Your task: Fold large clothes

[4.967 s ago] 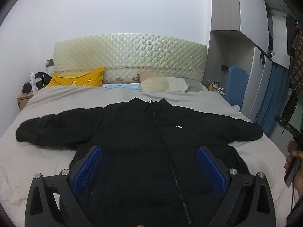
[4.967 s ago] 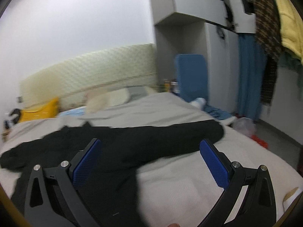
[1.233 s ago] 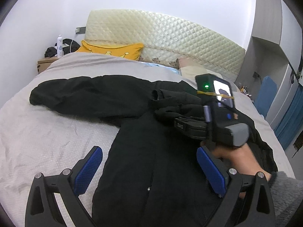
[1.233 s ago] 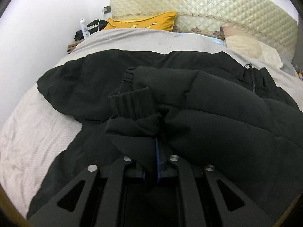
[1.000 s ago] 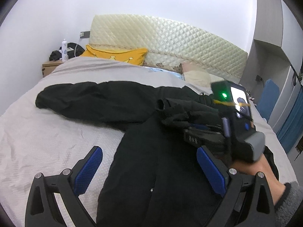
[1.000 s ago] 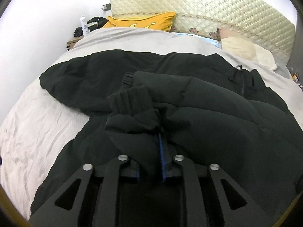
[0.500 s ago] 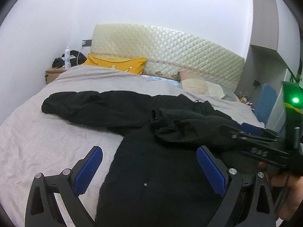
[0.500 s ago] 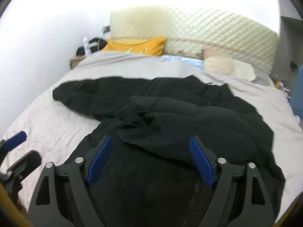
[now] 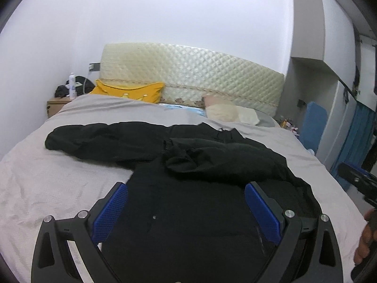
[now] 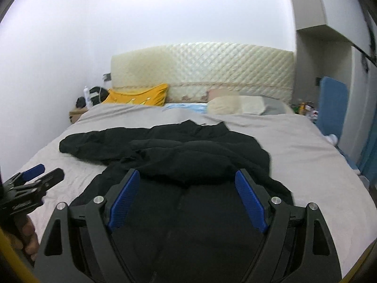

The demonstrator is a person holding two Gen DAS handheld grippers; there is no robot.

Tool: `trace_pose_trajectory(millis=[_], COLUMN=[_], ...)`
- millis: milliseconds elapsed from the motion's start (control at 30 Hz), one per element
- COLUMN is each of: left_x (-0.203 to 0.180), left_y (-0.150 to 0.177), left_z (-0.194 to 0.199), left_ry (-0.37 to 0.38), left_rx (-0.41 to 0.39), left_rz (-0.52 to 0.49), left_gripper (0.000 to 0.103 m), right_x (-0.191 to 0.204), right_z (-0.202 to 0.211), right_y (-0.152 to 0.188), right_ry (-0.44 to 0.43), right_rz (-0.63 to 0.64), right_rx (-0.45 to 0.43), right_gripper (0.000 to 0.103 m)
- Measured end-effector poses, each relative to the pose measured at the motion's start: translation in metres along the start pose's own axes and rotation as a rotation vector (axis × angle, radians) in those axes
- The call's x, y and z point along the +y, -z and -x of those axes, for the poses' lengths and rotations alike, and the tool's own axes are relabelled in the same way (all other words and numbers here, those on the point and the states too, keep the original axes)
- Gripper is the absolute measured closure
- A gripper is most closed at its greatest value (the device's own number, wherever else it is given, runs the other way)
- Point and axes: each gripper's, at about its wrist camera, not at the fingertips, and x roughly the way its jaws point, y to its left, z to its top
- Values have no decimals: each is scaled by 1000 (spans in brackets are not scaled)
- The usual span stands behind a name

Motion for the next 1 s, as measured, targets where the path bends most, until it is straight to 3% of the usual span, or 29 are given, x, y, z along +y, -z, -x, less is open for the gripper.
trace_pose_trajectory(millis=[433, 767, 1000], left_x=[-31, -39, -21], left_y=[17, 20, -15], left_z=[14, 7, -2], left_ry=[50, 36, 73], left_rx=[-2, 11, 59], left_rz=[-69, -101, -104], left_gripper=[2, 2, 2], right_x=[-26, -24, -32], right_z=[84, 101, 101], right_y=[53, 79, 85], right_ry=[23, 82, 77], right_rz=[-70, -69, -97], right_rx=[-71, -117, -148], right_gripper=[19, 17, 0])
